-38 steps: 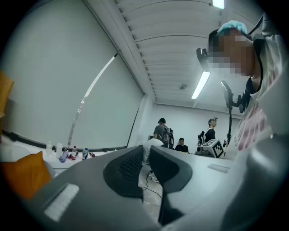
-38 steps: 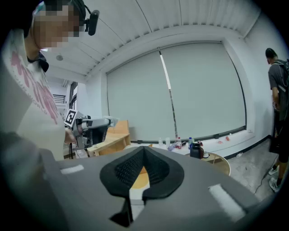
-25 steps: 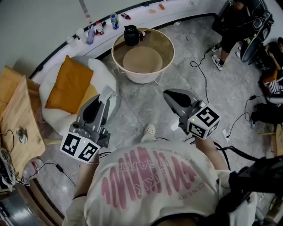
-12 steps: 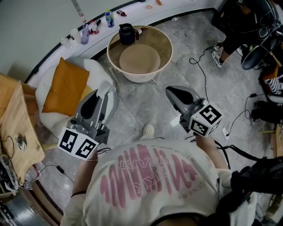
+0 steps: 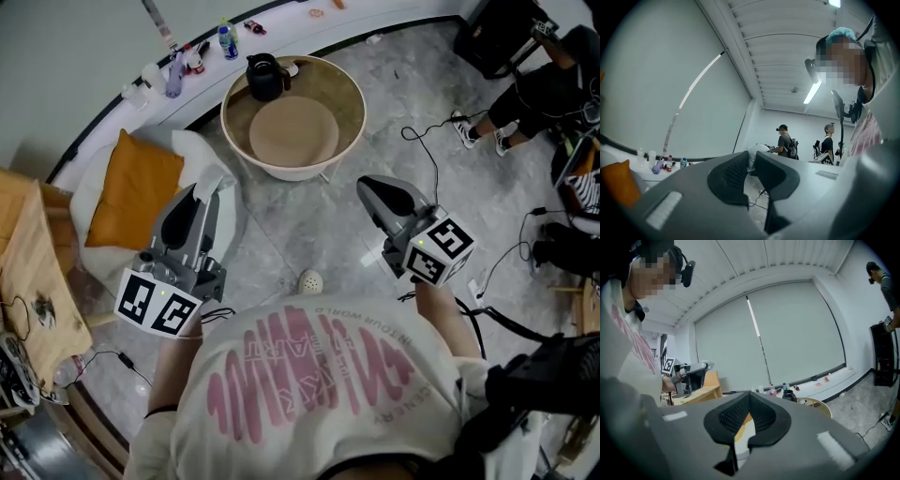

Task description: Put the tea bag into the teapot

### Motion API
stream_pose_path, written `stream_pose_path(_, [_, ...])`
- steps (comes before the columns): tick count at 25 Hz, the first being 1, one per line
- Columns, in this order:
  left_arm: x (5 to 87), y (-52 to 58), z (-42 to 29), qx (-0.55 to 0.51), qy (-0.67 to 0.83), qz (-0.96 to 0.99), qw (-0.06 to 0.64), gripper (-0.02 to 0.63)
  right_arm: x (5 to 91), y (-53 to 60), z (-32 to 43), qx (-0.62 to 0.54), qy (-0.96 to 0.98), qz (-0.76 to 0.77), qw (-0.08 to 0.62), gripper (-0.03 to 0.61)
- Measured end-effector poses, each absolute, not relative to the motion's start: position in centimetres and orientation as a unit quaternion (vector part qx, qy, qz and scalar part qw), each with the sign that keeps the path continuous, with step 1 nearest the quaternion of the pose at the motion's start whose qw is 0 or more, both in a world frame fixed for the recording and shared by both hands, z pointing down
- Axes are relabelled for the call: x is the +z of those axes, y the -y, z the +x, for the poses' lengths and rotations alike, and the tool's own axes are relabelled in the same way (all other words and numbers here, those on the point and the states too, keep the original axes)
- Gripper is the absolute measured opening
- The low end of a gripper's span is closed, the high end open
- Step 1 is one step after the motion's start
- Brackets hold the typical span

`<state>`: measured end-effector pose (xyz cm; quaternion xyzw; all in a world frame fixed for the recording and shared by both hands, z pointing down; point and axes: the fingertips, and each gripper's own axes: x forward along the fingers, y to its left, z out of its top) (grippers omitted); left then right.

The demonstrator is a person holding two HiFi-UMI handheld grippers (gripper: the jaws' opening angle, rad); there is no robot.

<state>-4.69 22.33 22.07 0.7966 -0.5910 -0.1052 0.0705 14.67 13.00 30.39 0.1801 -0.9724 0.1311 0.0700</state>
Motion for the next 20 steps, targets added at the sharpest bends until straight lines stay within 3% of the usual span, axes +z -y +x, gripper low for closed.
stream_pose_path(20, [20.8,-18.2,-3.0,-0.091,0.583,0.806,0.048,0.058,30.1,-8.5,18.0,0.137,0.966,0.216,0.045,0.006])
